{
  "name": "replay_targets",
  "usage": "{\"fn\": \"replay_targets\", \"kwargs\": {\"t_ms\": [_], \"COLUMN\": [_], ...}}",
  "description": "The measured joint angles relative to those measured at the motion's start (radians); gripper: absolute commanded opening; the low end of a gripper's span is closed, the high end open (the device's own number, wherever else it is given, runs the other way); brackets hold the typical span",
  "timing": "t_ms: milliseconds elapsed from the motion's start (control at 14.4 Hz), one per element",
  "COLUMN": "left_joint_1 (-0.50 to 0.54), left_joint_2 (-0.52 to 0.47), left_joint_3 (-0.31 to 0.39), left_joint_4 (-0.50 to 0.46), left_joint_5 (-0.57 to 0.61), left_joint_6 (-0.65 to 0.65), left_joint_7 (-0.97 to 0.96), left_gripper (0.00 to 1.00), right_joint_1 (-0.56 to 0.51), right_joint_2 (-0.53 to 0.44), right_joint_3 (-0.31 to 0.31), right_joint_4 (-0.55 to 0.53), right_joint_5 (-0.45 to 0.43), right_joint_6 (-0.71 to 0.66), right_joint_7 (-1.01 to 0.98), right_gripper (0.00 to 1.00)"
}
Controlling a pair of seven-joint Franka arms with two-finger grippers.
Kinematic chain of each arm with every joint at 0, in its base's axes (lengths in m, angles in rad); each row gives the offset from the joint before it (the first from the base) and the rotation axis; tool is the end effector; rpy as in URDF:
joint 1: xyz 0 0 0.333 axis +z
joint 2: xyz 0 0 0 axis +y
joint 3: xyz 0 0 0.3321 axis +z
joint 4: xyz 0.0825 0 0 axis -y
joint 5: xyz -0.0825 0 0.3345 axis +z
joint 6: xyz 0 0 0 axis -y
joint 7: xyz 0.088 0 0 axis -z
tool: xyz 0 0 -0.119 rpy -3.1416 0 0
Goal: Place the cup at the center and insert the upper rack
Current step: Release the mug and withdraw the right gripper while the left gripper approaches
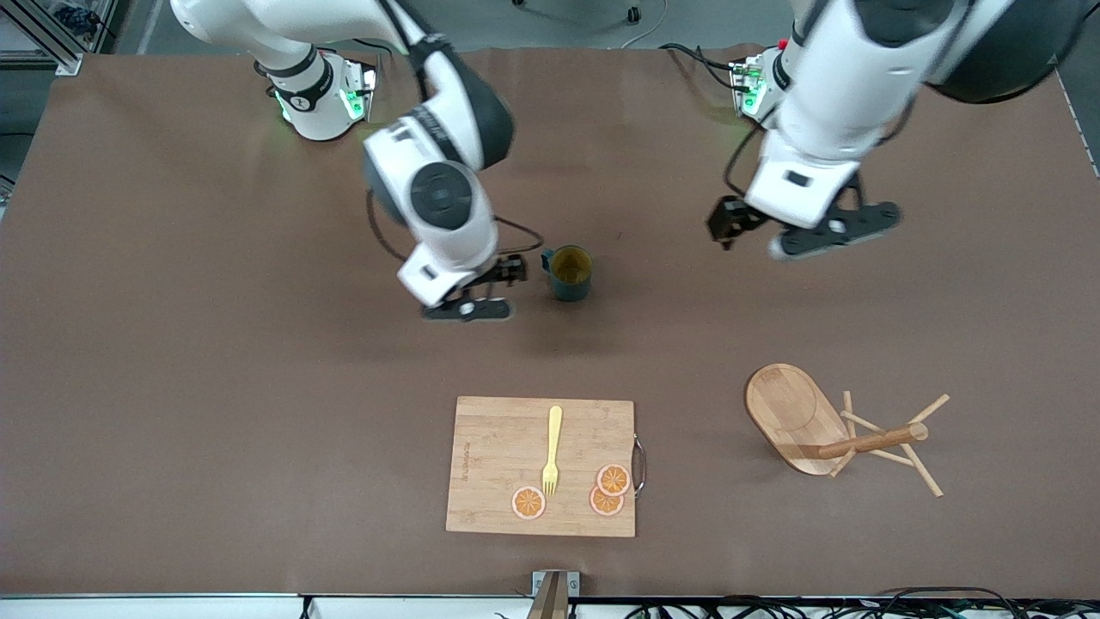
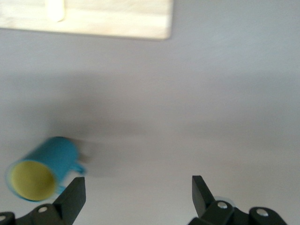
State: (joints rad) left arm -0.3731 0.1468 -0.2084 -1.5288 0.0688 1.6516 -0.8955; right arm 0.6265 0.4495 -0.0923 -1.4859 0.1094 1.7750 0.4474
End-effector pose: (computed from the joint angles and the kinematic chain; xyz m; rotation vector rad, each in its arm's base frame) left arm 0.4734 -0.2917 0.5771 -3.0622 -0.4778 -0.0160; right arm 0.5305 0.3372 0.4236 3.1111 0.0965 -0.2650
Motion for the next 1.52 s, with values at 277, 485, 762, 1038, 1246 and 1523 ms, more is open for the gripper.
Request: {"fn": "replay_targets", "kwargs": {"t_ms": [277,485,762,1038,1246,1523], "left_joint_1": [-0.187,-0.336,-0.483,-0.608,-0.677,-0.708], "left_joint_2": [0.087,0.199,0.359,0.514,0.600,0.668], "left_joint_3": [-0.002,-0.003,-0.002,0.003,0.007,0.013], "left_joint_4": [-0.003,-0.004,0.020,0.073,0.095,0.132], "left_joint_5": [0.134,0.247,0.366,0.505,0.585,0.677], "left_joint_6": [0.044,0.057,0.087,0.089,0.089,0.089], "left_joint_7": [-0.319,-0.561,-0.845,-1.078,-1.164,-1.259], "left_gripper": [1.00,1.00,1.00,1.00,1.00,0.93], "right_joint_1": [-0.277,-0.465,-0.576,-0.606,-0.631,-0.636], "right_joint_2": [-0.085,-0.112,-0.118,-0.147,-0.158,-0.158], "right_joint_3": [-0.017,-0.020,-0.020,-0.020,-0.020,-0.017], "right_joint_4": [0.009,0.056,0.097,0.123,0.158,0.195], "right_joint_5": [-0.049,-0.056,-0.122,-0.149,-0.150,-0.150], "right_joint_6": [-0.130,-0.233,-0.261,-0.316,-0.339,-0.342], "right_joint_7": [-0.295,-0.386,-0.441,-0.554,-0.593,-0.585], "right_gripper": [1.00,1.00,1.00,1.00,1.00,1.00]}}
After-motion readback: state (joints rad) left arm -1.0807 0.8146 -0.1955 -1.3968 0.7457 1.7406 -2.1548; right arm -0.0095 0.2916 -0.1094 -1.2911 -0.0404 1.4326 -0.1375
